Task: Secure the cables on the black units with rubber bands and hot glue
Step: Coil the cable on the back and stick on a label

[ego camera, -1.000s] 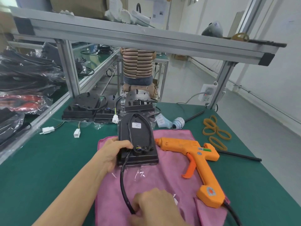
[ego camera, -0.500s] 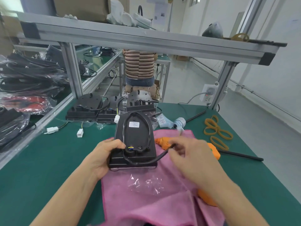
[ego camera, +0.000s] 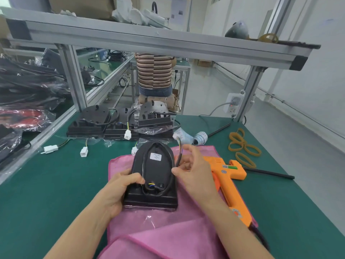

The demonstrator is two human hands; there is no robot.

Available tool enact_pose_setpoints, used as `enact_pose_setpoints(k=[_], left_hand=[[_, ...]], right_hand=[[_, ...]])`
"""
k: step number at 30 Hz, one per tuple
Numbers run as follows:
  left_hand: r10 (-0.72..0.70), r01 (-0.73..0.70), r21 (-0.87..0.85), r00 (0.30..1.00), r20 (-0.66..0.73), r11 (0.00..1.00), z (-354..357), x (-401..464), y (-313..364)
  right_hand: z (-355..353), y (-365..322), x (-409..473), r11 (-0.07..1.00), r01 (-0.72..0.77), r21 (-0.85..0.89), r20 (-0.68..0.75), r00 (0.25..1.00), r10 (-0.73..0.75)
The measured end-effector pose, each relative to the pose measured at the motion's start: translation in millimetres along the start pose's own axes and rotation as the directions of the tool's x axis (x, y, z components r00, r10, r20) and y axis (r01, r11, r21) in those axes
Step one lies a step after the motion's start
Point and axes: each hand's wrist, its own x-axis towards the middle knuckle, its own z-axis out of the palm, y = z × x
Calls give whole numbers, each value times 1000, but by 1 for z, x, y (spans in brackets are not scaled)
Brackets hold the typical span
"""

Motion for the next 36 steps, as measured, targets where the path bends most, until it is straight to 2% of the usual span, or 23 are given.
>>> enact_pose_setpoints(k=[4,8,11,16,20,23,27,32,36], left_hand=[[-6,6,40,1000,-6,999,-9,4,7],[11,-11,28,1000,-7,1000,-14,8,9],[7,-7,44,1000,-10,999,-12,6,9],[10,-10,25,1000,-4,1000,-21,11,6],[47,-49,27,996,80,998,-19,4,7],[72,-75,31,992,107,997,-22,5,8],[86,-89,15,990,113,996,-23,3,8],[93,-89,-39,985,143,995,-25,-2,7],[89,-80,-51,974,210,995,-23,-7,3]], right_hand=[[12,10,0,992,-113,57,-55,992,116],[20,11,-2,979,-143,-144,-28,990,140],[22,6,-8,974,-126,-189,-15,992,125],[16,-1,-15,960,-278,31,177,947,268],[16,-6,-19,919,-335,207,168,938,304],[21,-10,-21,936,-299,189,102,953,284],[23,-9,-23,931,-332,151,139,940,313],[18,-8,-20,835,-446,322,213,894,395],[16,-8,-16,698,-545,465,336,838,430]])
